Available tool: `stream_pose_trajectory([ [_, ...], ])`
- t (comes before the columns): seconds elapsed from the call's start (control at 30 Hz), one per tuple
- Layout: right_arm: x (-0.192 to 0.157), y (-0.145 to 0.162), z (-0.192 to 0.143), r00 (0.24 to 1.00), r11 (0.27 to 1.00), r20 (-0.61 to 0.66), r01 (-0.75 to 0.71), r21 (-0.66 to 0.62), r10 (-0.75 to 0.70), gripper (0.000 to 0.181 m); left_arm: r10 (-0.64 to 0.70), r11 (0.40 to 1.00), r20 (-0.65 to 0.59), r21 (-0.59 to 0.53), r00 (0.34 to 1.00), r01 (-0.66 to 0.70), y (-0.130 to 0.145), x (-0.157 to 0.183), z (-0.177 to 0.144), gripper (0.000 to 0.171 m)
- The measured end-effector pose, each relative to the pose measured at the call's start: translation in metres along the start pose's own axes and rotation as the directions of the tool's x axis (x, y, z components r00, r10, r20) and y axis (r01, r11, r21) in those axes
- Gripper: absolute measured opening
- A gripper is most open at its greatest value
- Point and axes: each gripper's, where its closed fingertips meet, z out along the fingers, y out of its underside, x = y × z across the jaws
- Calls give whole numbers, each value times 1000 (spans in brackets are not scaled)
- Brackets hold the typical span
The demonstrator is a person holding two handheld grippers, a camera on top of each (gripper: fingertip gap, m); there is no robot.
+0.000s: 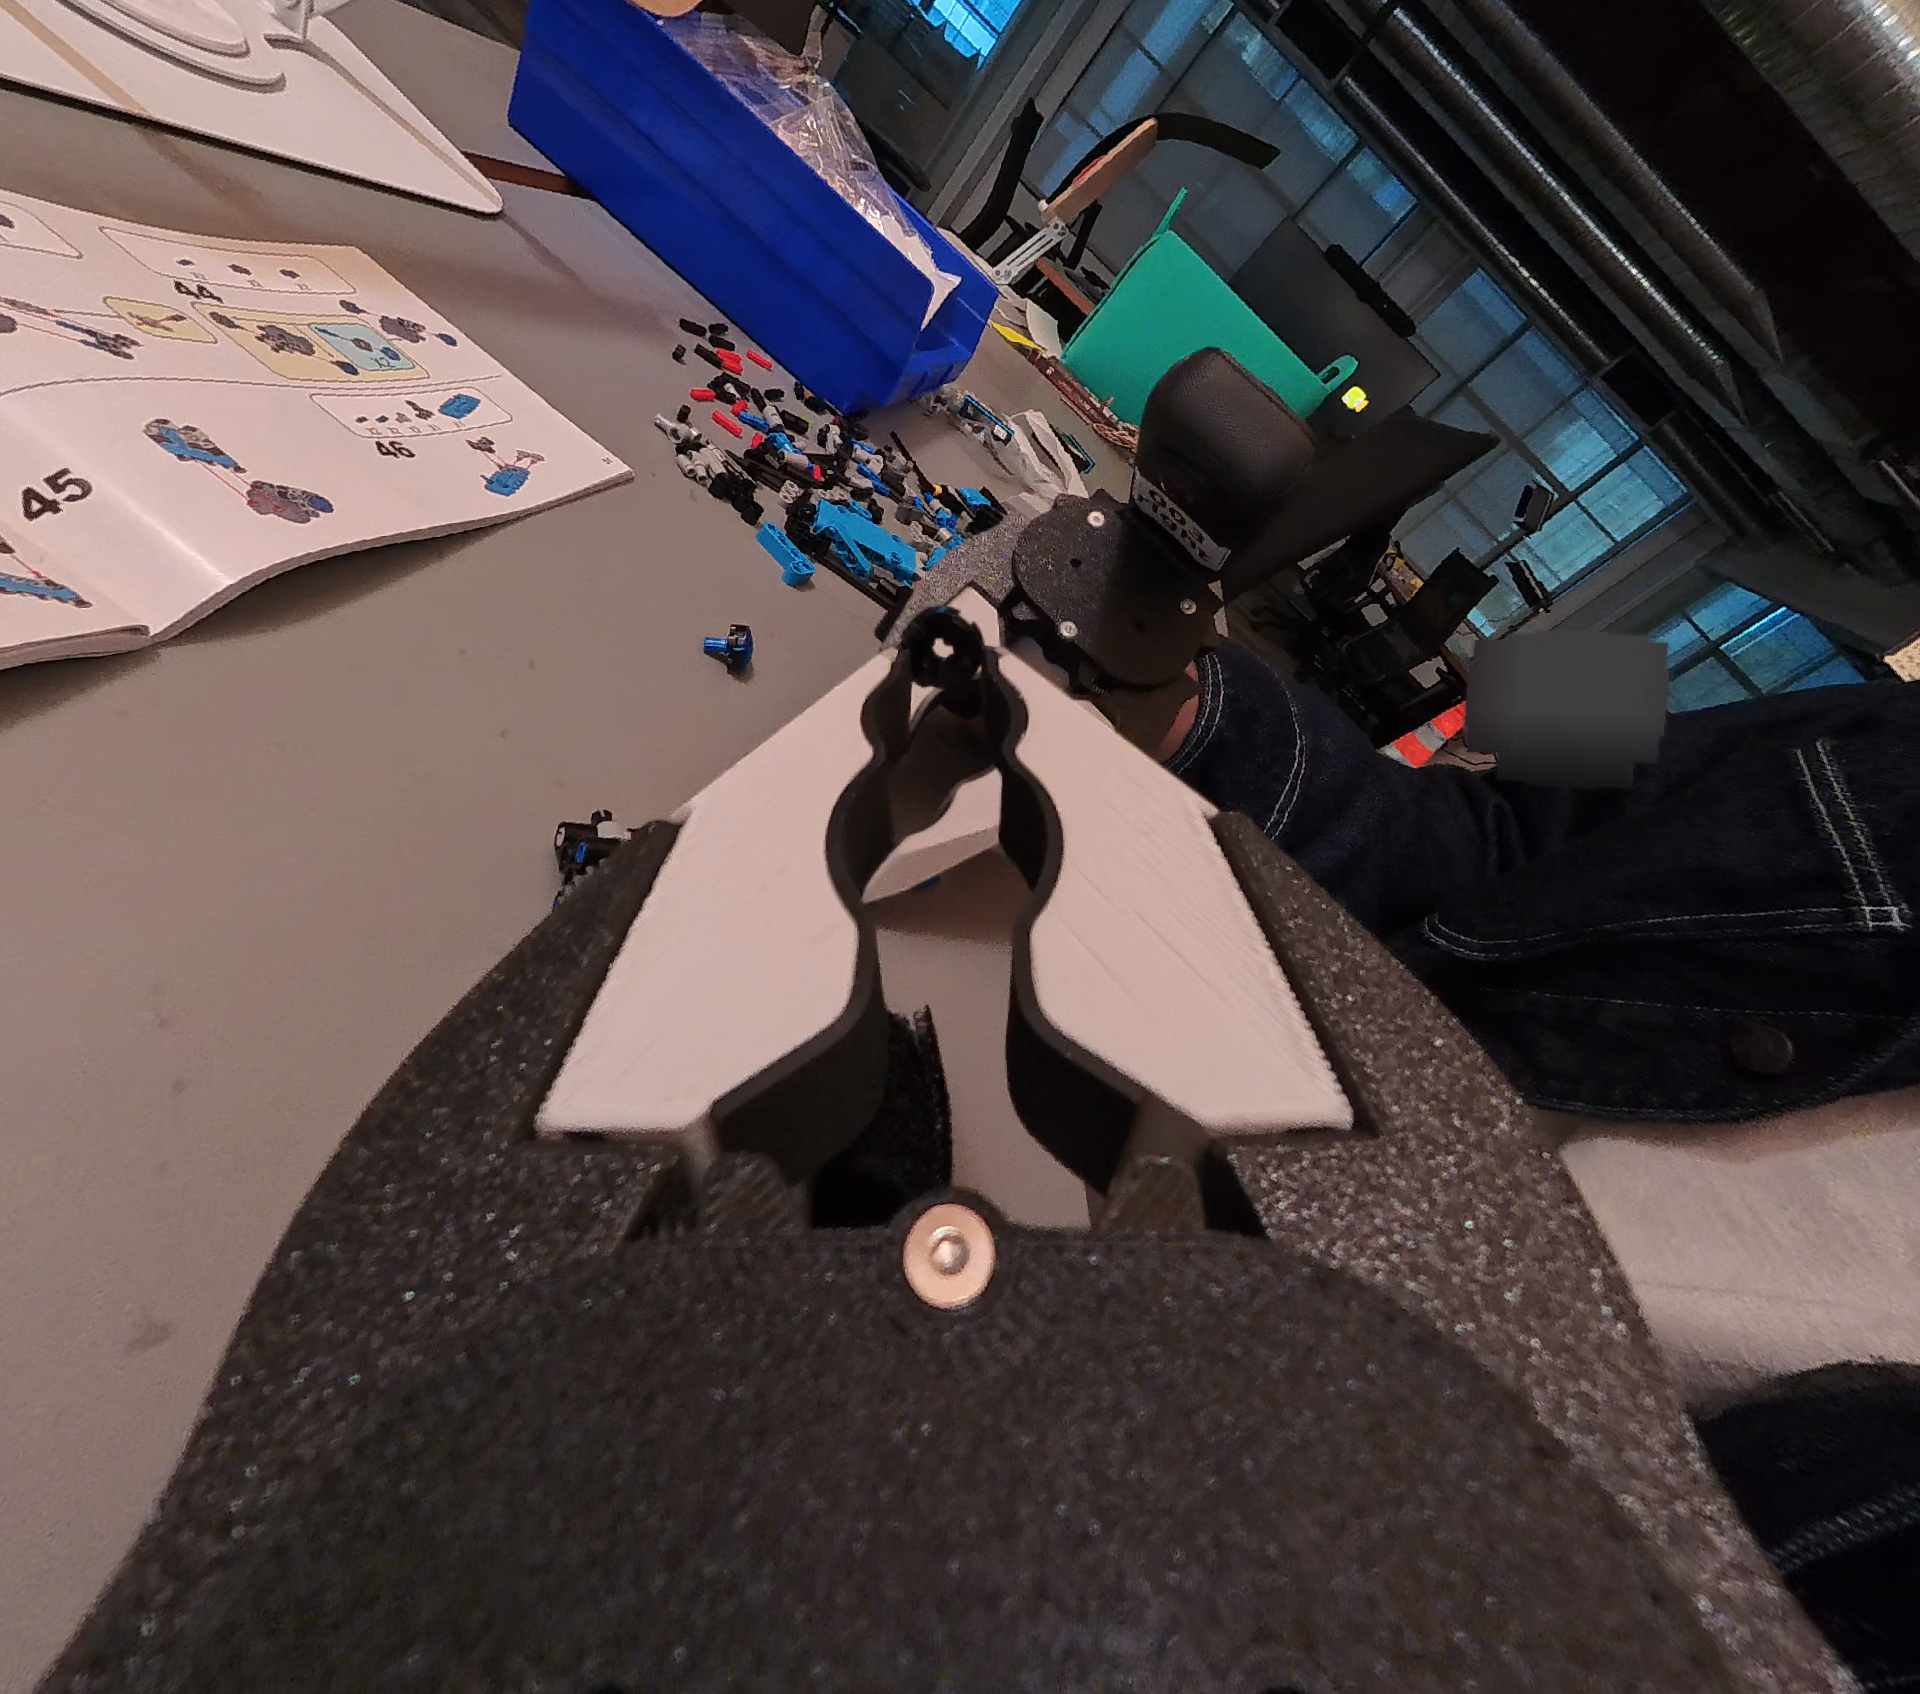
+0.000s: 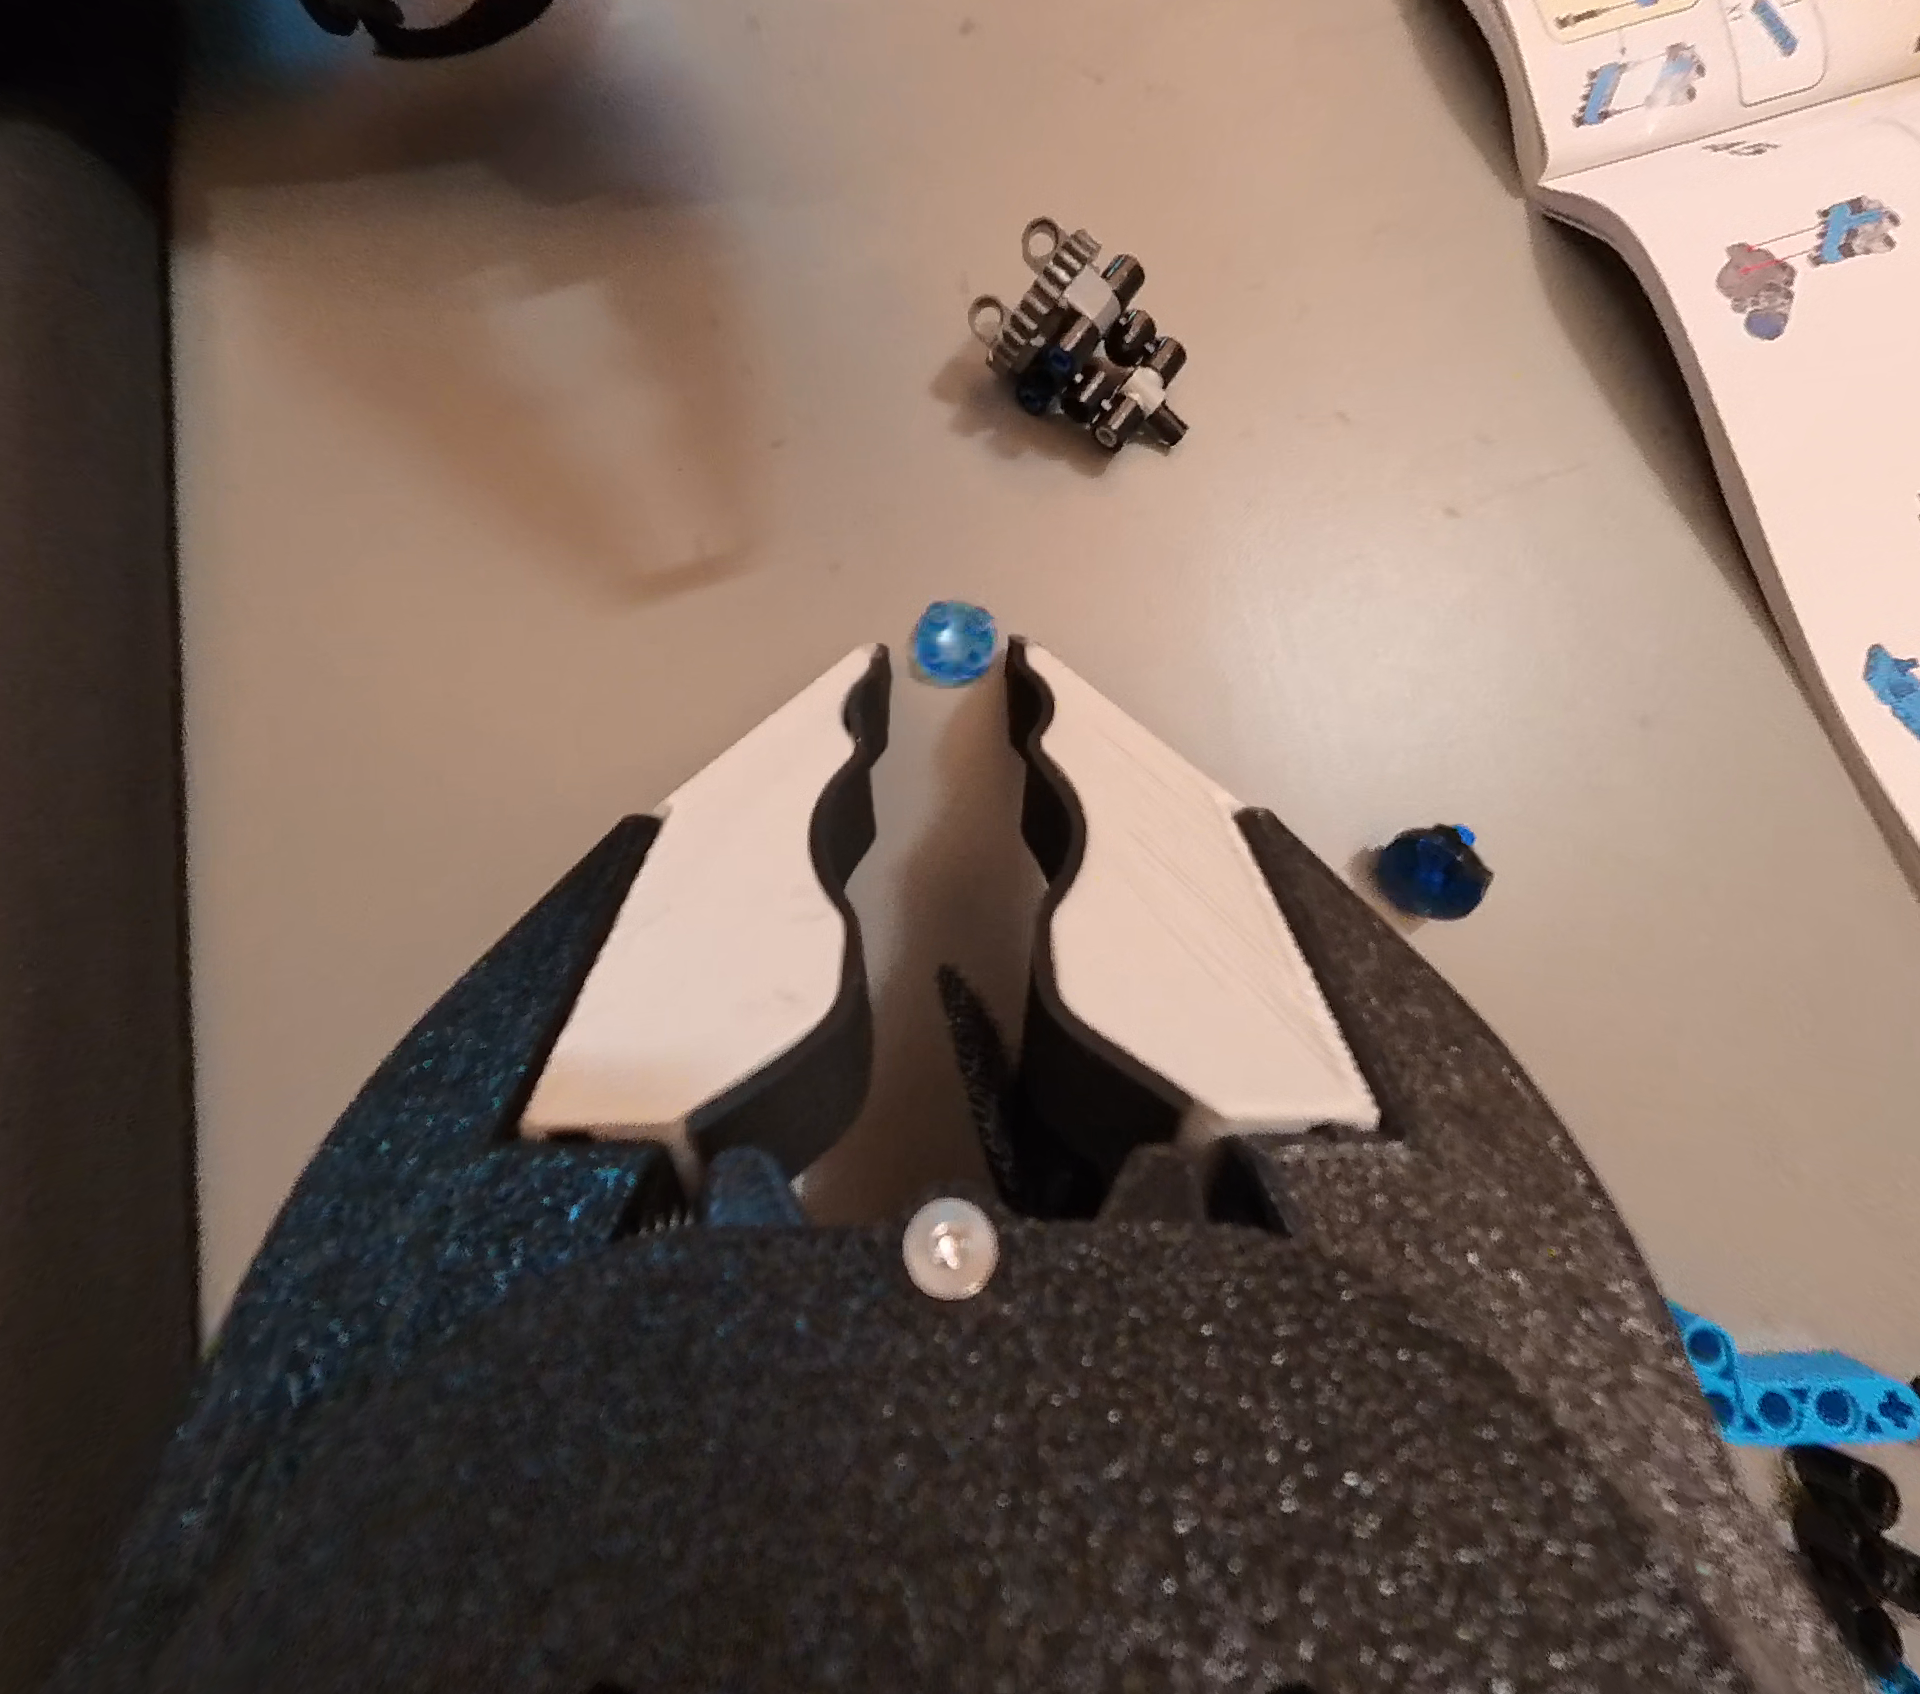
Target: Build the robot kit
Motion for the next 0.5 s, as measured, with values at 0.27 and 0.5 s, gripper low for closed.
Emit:
stream_pose_trajectory([
  [0.27,-1,-6,0,989,991,-54,135,-16,-136,15,16,982,96,-189,995,2,36,-15,10,12],
  [0.5,-3,-76,-45,866,893,-386,411,184,-319,15,-33,993,-28,-116,999,29,25,6,14,12],
])
